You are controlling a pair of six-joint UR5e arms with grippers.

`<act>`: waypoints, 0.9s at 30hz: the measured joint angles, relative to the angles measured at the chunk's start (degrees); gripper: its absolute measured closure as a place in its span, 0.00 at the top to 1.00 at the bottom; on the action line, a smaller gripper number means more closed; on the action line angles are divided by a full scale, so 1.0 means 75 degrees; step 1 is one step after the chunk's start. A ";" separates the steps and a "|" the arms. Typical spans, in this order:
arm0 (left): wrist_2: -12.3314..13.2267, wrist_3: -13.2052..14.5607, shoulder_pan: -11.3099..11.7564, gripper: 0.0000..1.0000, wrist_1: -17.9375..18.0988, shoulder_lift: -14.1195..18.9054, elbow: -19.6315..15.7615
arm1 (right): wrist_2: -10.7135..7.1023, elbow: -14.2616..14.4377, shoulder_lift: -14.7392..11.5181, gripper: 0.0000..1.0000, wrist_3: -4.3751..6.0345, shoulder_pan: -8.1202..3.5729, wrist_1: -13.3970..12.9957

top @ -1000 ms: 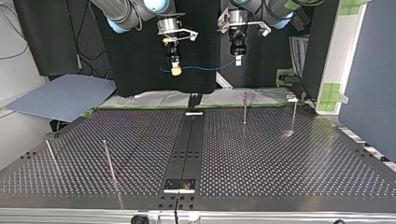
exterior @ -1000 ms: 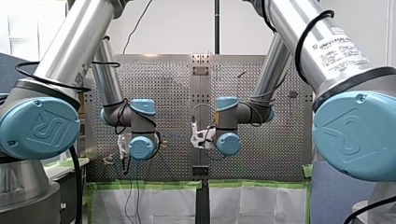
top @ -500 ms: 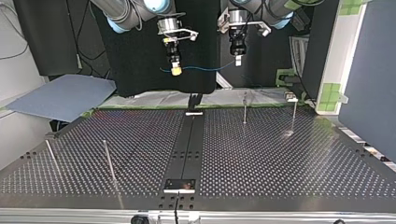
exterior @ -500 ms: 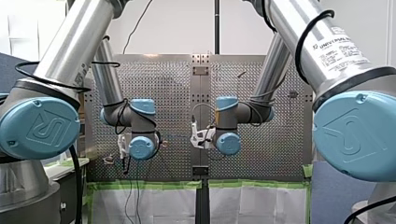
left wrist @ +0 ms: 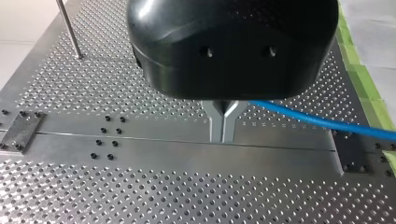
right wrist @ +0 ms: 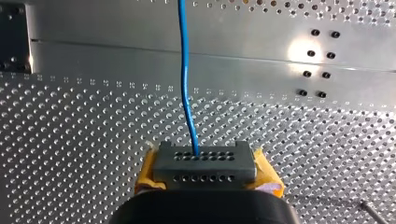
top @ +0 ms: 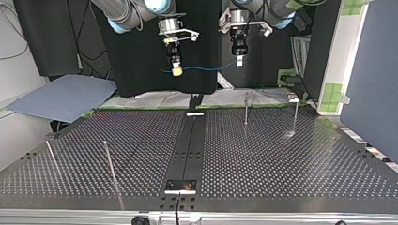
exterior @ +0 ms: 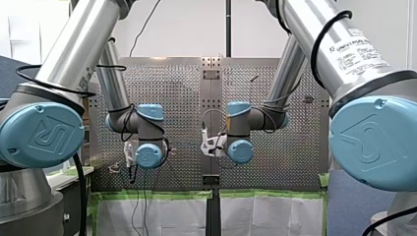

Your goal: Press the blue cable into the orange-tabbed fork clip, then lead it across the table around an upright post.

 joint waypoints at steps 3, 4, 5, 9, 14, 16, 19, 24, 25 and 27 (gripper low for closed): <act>0.0027 0.0025 0.0065 0.00 -0.0144 0.0139 -0.0138 | 0.0094 -0.0136 0.0136 0.00 -0.0055 -0.0023 0.0139; 0.0031 0.0029 0.0076 0.00 -0.0188 0.0194 -0.0188 | 0.0117 -0.0212 0.0216 0.00 -0.0067 -0.0028 0.0216; 0.0034 0.0032 0.0084 0.00 -0.0223 0.0243 -0.0229 | 0.0129 -0.0273 0.0278 0.00 -0.0073 -0.0031 0.0276; 0.0038 0.0036 0.0097 0.00 -0.0295 0.0353 -0.0312 | 0.0151 -0.0485 0.0574 0.00 -0.0082 -0.0033 0.0564; 0.0039 0.0037 0.0099 0.00 -0.0308 0.0372 -0.0327 | 0.0155 -0.0546 0.0988 0.00 -0.0085 -0.0035 0.0712; 0.0039 0.0037 0.0099 0.00 -0.0309 0.0372 -0.0327 | 0.0156 -0.0550 0.1132 0.00 -0.0085 -0.0035 0.0724; 0.0040 0.0038 0.0100 0.00 -0.0309 0.0374 -0.0328 | 0.0156 -0.0550 0.1223 0.00 -0.0085 -0.0036 0.0729; 0.0040 0.0038 0.0100 0.00 -0.0310 0.0375 -0.0329 | 0.0156 -0.0552 0.1255 0.00 -0.0085 -0.0036 0.0731; 0.0041 0.0039 0.0101 0.00 -0.0311 0.0377 -0.0331 | 0.0162 -0.0559 0.1251 0.00 -0.0082 -0.0041 0.0738; 0.0039 0.0030 0.0128 0.00 -0.0349 0.0415 -0.0316 | 0.0201 -0.0611 0.1202 0.00 -0.0061 -0.0093 0.0787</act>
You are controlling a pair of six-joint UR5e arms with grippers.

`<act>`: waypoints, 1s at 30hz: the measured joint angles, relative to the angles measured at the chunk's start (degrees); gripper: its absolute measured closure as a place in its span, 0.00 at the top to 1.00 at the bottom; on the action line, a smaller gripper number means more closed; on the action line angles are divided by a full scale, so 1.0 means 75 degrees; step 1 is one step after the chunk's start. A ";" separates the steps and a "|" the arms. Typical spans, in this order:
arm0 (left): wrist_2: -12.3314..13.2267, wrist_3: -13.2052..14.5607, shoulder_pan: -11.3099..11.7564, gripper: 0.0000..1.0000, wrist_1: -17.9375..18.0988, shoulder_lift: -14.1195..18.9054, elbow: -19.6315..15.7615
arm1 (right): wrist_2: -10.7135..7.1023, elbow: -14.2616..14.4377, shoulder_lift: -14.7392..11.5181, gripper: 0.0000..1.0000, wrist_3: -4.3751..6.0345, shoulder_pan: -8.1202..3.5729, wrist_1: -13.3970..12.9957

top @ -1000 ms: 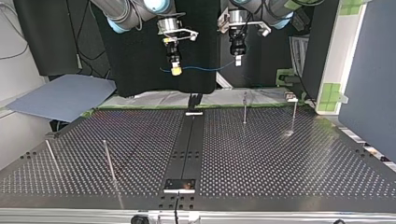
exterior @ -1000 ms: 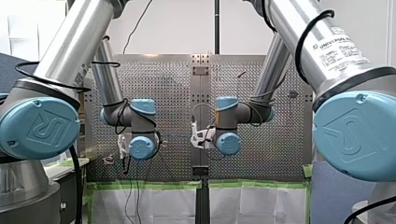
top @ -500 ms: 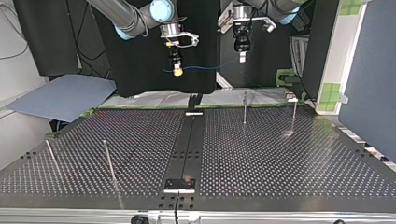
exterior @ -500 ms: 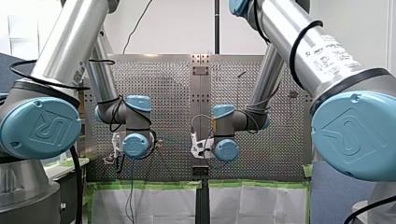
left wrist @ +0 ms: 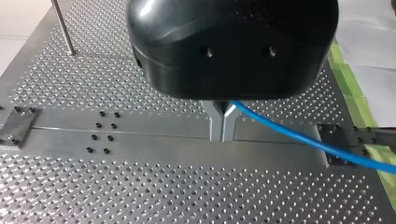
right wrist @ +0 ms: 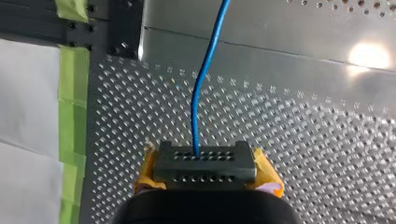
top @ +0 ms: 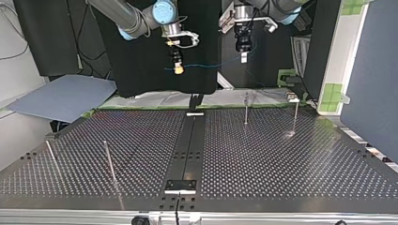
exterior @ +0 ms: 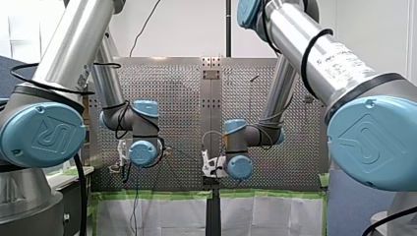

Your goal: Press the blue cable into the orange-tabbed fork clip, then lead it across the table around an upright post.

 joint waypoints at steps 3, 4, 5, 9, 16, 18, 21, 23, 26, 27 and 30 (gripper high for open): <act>0.0004 -0.0108 0.0013 0.00 -0.0108 0.0133 0.0073 | 0.0043 -0.0149 -0.0153 0.00 0.0108 -0.0047 0.0155; 0.0007 -0.0161 0.0016 0.00 -0.0129 0.0191 0.0079 | 0.0037 -0.0206 -0.0233 0.00 0.0177 -0.0017 0.0232; 0.0014 -0.0220 0.0026 0.00 -0.0140 0.0254 0.0075 | 0.0021 -0.0236 -0.0296 0.00 0.0235 0.0011 0.0287; 0.0162 -0.0531 0.0114 0.00 -0.0005 0.0466 -0.0088 | -0.0162 -0.0292 -0.0573 0.00 0.0505 0.0074 0.0304; 0.0539 -0.1010 0.0528 0.00 0.0454 0.0225 -0.0554 | -0.0679 -0.0316 -0.0703 0.00 0.1043 0.0119 -0.0158; 0.0682 -0.1127 0.0675 0.00 0.0599 0.0084 -0.0704 | -0.0800 -0.0319 -0.0593 0.00 0.1170 0.0134 -0.0298; 0.0888 -0.1238 0.0883 0.00 0.0808 -0.0120 -0.0870 | -0.0909 -0.0339 -0.0465 0.00 0.1290 0.0145 -0.0540; 0.1013 -0.1298 0.1006 0.00 0.0934 -0.0244 -0.0860 | -0.0934 -0.0347 -0.0416 0.00 0.1329 0.0132 -0.0670; 0.1235 -0.1450 0.1228 0.00 0.1155 -0.0465 -0.0723 | -0.0938 -0.0349 -0.0361 0.00 0.1358 0.0090 -0.0771; 0.1323 -0.1493 0.1317 0.00 0.1245 -0.0554 -0.0650 | -0.0936 -0.0349 -0.0346 0.00 0.1363 0.0080 -0.0787; 0.1540 -0.1544 0.1534 0.00 0.1462 -0.0770 -0.0450 | -0.0935 -0.0390 -0.0248 0.00 0.1383 0.0035 -0.0870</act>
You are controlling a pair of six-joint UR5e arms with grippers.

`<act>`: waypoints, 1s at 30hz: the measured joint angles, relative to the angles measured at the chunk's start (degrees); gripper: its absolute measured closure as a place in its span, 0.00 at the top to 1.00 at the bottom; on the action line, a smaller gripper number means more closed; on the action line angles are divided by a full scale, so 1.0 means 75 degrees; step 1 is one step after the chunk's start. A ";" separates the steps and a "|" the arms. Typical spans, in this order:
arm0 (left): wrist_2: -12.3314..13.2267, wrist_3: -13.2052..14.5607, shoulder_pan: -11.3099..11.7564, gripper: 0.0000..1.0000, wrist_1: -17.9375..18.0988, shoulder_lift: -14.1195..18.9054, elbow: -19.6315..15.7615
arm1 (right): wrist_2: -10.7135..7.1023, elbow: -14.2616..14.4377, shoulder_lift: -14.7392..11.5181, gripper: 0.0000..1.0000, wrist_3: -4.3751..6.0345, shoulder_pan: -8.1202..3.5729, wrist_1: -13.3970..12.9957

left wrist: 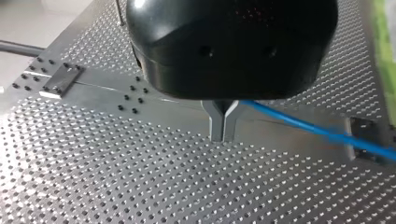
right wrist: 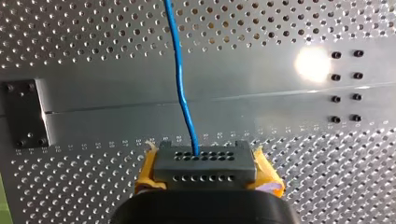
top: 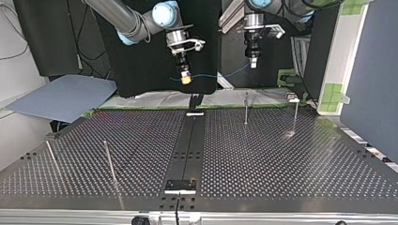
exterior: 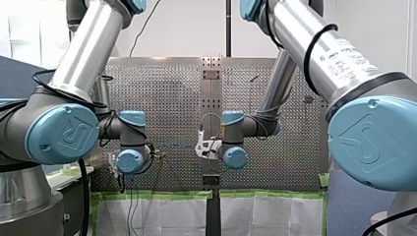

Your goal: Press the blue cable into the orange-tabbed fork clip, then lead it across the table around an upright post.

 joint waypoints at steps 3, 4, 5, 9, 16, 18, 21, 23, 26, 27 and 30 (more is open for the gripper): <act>0.0238 -0.0015 0.0238 0.00 0.0238 -0.0238 0.0194 | -0.0020 -0.0118 0.0192 0.00 0.0017 -0.0034 -0.0067; 0.0302 -0.0017 0.0309 0.00 0.0307 -0.0310 0.0239 | -0.0028 -0.0186 0.0286 0.00 0.0023 -0.0046 -0.0072; 0.0358 -0.0018 0.0370 0.00 0.0369 -0.0379 0.0282 | -0.0035 -0.0241 0.0362 0.00 0.0026 -0.0054 -0.0069; 0.0507 -0.0055 0.0525 0.00 0.0405 -0.0691 0.0522 | -0.0058 -0.0460 0.0681 0.00 0.0038 -0.0080 -0.0054; 0.0506 -0.0257 0.0562 0.00 0.0380 -0.1178 0.0992 | -0.0126 -0.0792 0.1017 0.00 0.0100 -0.0188 0.0005; 0.0502 -0.0293 0.0563 0.00 0.0380 -0.1342 0.1148 | -0.0144 -0.0850 0.1031 0.00 0.0102 -0.0238 0.0047; 0.0501 -0.0301 0.0570 0.00 0.0367 -0.1587 0.1314 | -0.0184 -0.0916 0.1048 0.00 0.0104 -0.0342 0.0117; 0.0500 -0.0296 0.0581 0.00 0.0357 -0.1737 0.1366 | -0.0226 -0.0942 0.1059 0.00 0.0105 -0.0414 0.0153; 0.0500 -0.0267 0.0597 0.00 0.0344 -0.1996 0.1414 | -0.0307 -0.0954 0.1068 0.00 0.0105 -0.0507 0.0180; 0.0502 -0.0254 0.0601 0.00 0.0340 -0.2092 0.1428 | -0.0326 -0.0956 0.1074 0.00 0.0105 -0.0529 0.0184; 0.0514 -0.0237 0.0603 0.00 0.0322 -0.2305 0.1455 | -0.0390 -0.0974 0.1132 0.00 0.0105 -0.0595 0.0197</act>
